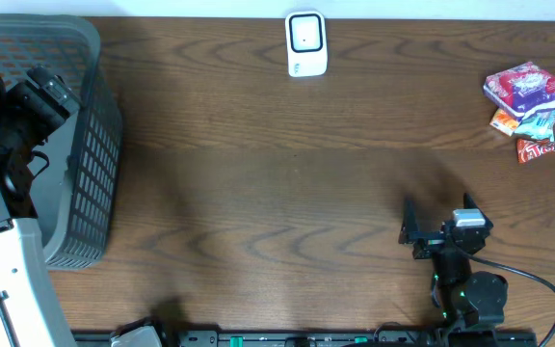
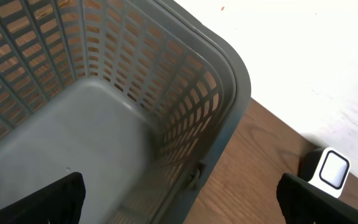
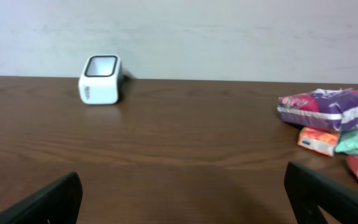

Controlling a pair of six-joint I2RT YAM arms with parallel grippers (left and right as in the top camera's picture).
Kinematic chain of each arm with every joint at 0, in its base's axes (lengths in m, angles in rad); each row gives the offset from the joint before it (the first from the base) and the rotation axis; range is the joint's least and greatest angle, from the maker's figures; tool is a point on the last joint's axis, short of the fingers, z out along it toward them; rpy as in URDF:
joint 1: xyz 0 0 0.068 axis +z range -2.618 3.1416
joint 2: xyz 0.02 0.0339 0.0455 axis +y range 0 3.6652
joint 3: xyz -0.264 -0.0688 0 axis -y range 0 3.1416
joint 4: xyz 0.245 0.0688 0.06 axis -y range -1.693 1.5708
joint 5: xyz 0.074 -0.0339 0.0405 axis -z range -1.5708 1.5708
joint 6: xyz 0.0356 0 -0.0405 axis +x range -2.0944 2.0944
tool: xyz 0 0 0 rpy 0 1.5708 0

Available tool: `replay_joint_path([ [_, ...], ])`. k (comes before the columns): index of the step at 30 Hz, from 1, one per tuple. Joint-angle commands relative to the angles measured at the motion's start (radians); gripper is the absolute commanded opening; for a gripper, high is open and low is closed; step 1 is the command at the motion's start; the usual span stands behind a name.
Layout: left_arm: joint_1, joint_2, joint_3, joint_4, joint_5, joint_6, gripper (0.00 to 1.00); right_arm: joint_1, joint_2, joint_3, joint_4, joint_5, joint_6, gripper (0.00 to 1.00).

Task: Scan the item barcode

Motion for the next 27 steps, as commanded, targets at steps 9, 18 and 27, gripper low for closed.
replay_joint_path([
  [9, 0.003, 0.004, 0.006, 0.000, -0.010, -0.002, 0.98, 0.022, -0.007, -0.003, -0.001, 0.008, -0.013, 0.99],
  [18, 0.003, 0.004, 0.006, 0.000, -0.010, -0.002, 0.98, 0.022, 0.021, -0.001, 0.005, 0.005, -0.013, 0.99],
  [27, 0.003, 0.004, 0.006, 0.000, -0.010, -0.002, 0.98, 0.022, 0.115, 0.000, -0.006, 0.009, -0.013, 0.99],
])
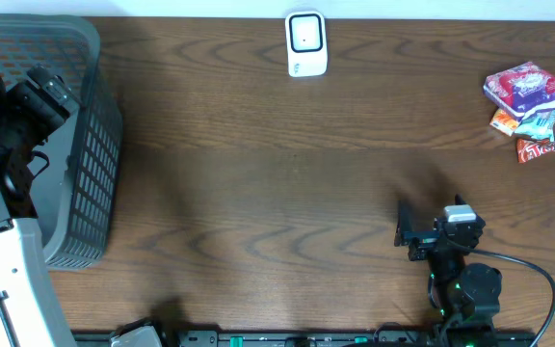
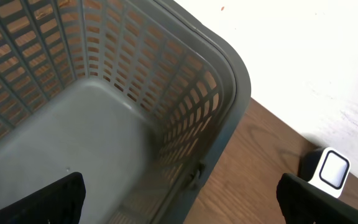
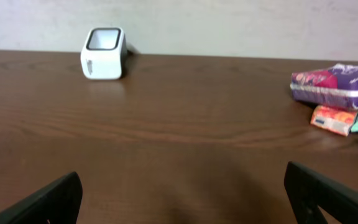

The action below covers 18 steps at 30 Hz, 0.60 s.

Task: Scan the item barcode

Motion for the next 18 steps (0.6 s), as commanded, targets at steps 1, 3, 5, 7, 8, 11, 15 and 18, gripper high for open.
replay_joint_path([
  [1, 0.003, 0.004, 0.006, 0.000, -0.010, -0.002, 0.98, 0.004, 0.019, 0.000, -0.005, 0.009, -0.012, 0.99],
  [3, 0.003, 0.004, 0.006, 0.000, -0.010, -0.002, 0.98, 0.004, 0.027, 0.000, -0.005, 0.009, -0.012, 0.99],
  [5, 0.003, 0.004, 0.006, 0.000, -0.010, -0.002, 0.98, 0.004, 0.032, 0.000, -0.005, 0.009, -0.012, 0.99],
  [7, 0.003, 0.004, 0.006, 0.000, -0.010, -0.002, 0.98, 0.004, 0.032, 0.000, -0.005, 0.009, -0.011, 0.99],
  [8, 0.003, 0.004, 0.006, 0.000, -0.010, -0.002, 0.98, 0.004, 0.032, 0.000, -0.005, 0.009, -0.012, 0.99],
  [11, 0.003, 0.004, 0.006, 0.000, -0.010, -0.002, 0.98, 0.004, 0.032, 0.000, -0.005, 0.009, -0.012, 0.99],
  [15, 0.003, 0.004, 0.006, 0.000, -0.010, -0.001, 0.97, 0.004, 0.032, 0.000, -0.005, 0.009, -0.012, 0.99],
  [18, 0.003, 0.004, 0.006, 0.000, -0.010, -0.001, 0.98, 0.004, 0.032, 0.000, -0.005, 0.009, -0.012, 0.99],
])
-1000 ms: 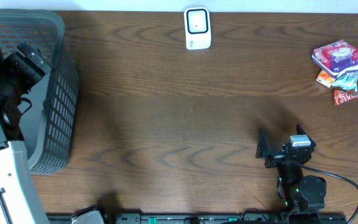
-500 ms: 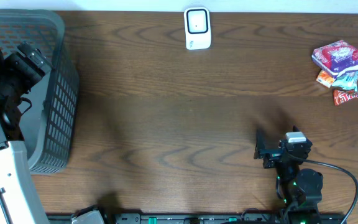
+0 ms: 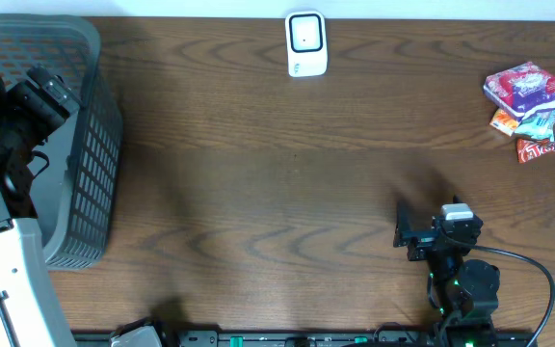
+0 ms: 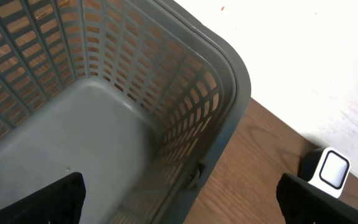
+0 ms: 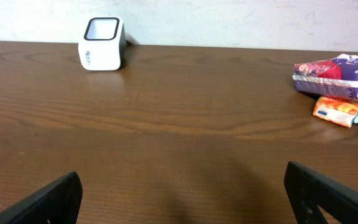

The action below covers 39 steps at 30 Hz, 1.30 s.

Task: Scan the item barcode

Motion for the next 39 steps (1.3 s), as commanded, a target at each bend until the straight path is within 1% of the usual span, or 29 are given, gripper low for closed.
replay_joint_path([
  [1, 0.003, 0.004, 0.006, 0.000, -0.010, -0.001, 0.97, 0.004, 0.001, 0.000, -0.005, 0.009, -0.012, 0.99],
  [5, 0.003, 0.004, 0.006, -0.004, -0.010, -0.001, 0.98, 0.004, 0.001, 0.000, -0.005, 0.009, -0.012, 0.99],
  [8, 0.003, 0.011, 0.005, -0.040, -0.010, 0.018, 0.98, 0.004, 0.001, 0.000, -0.005, 0.009, -0.012, 0.99],
  [11, -0.002, 0.032, -0.019, -0.047, -0.009, 0.066, 0.98, 0.004, 0.001, 0.000, -0.005, 0.009, -0.012, 0.99],
  [14, -0.025, 0.020, -0.063, -0.027, -0.008, 0.150, 0.98, 0.004, 0.001, 0.000, -0.005, 0.009, -0.012, 0.99],
  [16, -0.050, -0.001, -0.095, -0.019, -0.001, 0.209, 0.98, 0.004, 0.001, 0.000, -0.005, 0.009, -0.012, 0.99],
  [20, -0.118, -0.083, -0.210, 0.014, -0.001, 0.274, 0.98, 0.004, 0.001, 0.000, -0.005, 0.009, -0.012, 0.99],
  [23, -0.171, -0.164, -0.336, 0.098, -0.001, 0.316, 0.98, 0.004, 0.001, 0.000, -0.005, 0.009, -0.012, 0.99],
  [30, -0.256, -0.435, -0.707, 0.458, 0.082, 0.481, 0.98, 0.004, 0.001, 0.000, -0.005, 0.009, -0.012, 0.99],
  [34, -0.264, -0.648, -0.916, 0.634, 0.080, 0.482, 0.98, 0.004, 0.001, 0.000, -0.005, 0.009, -0.012, 0.99],
  [36, -0.264, -0.765, -1.015, 0.689, 0.080, 0.481, 0.98, 0.004, 0.001, 0.000, -0.005, 0.009, -0.012, 0.99],
  [39, -0.264, -0.904, -1.125, 0.728, 0.080, 0.482, 0.98, 0.004, 0.001, 0.000, -0.005, 0.009, -0.012, 0.99],
])
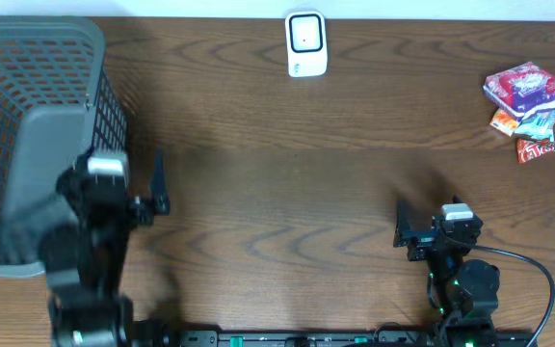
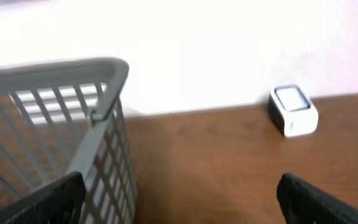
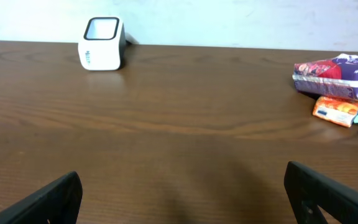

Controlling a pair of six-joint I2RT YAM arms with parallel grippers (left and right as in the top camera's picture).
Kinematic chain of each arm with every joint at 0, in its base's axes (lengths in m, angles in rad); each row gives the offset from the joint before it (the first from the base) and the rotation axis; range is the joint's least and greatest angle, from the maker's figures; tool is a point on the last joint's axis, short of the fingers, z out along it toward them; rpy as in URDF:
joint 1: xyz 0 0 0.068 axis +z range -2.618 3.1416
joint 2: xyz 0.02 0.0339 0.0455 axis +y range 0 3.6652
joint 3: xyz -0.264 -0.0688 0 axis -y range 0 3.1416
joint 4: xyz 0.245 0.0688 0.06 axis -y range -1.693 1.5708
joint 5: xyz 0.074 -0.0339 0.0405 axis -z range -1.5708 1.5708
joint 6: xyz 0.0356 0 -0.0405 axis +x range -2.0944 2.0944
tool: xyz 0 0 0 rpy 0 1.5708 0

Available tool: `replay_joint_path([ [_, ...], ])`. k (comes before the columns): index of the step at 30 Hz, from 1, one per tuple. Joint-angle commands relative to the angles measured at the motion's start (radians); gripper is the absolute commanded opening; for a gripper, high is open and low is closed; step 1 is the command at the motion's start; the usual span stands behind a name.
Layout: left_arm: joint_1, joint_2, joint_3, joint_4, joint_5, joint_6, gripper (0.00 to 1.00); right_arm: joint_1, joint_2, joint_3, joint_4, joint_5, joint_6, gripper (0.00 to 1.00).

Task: Scan the item barcode

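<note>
A white barcode scanner point(image 1: 305, 43) stands at the table's far edge, also in the left wrist view point(image 2: 293, 109) and the right wrist view point(image 3: 101, 43). The items lie in a pile at the far right: a purple pack point(image 1: 526, 89) point(image 3: 334, 76), an orange pack point(image 3: 334, 109) and a red bar point(image 1: 550, 146). My left gripper point(image 1: 159, 183) point(image 2: 179, 202) is open and empty just right of the basket. At the front right, my right gripper point(image 1: 404, 229) point(image 3: 182, 199) is open and empty, well short of the pile.
A grey slatted basket point(image 1: 37, 125) fills the left end of the table; its rim point(image 2: 55, 68) shows close on the left in the left wrist view. Bare brown tabletop point(image 1: 287, 193) lies between the two grippers.
My left arm has moved from above the basket at the far left to low over the table beside the basket's right wall. Its camera now faces the scanner. The right arm is unchanged.
My left gripper hung open over the basket's inside at all earlier moments. My right gripper, open at the front right, shifted slightly left and raised its view early on, then held. Now the left gripper sits beside the basket.
</note>
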Motion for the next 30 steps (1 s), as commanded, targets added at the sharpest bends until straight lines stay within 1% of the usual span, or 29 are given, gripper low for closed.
replay_joint_path([
  [1, -0.002, -0.144, -0.148, 0.011, 0.011, 0.005, 0.98, 0.004, 0.000, 0.000, -0.005, 0.008, -0.012, 0.99],
  [8, -0.002, -0.331, -0.317, 0.074, -0.015, 0.005, 0.98, 0.004, 0.000, 0.000, -0.005, 0.009, -0.012, 0.99],
  [16, -0.003, -0.457, -0.461, 0.189, -0.014, 0.004, 0.98, 0.004, 0.000, 0.000, -0.005, 0.008, -0.012, 0.99],
  [20, -0.003, -0.455, -0.491, 0.212, -0.014, -0.002, 0.98, 0.004, 0.000, 0.000, -0.005, 0.009, -0.012, 0.99],
  [24, -0.003, -0.455, -0.536, 0.287, -0.012, -0.008, 0.98, 0.004, 0.000, 0.000, -0.005, 0.008, -0.012, 0.99],
  [25, -0.005, -0.455, -0.534, 0.273, -0.011, -0.008, 0.98, 0.004, 0.000, 0.000, -0.005, 0.008, -0.012, 0.99],
  [30, -0.016, -0.455, -0.534, 0.271, -0.023, -0.084, 0.98, 0.004, 0.000, 0.000, -0.005, 0.008, -0.012, 0.99],
])
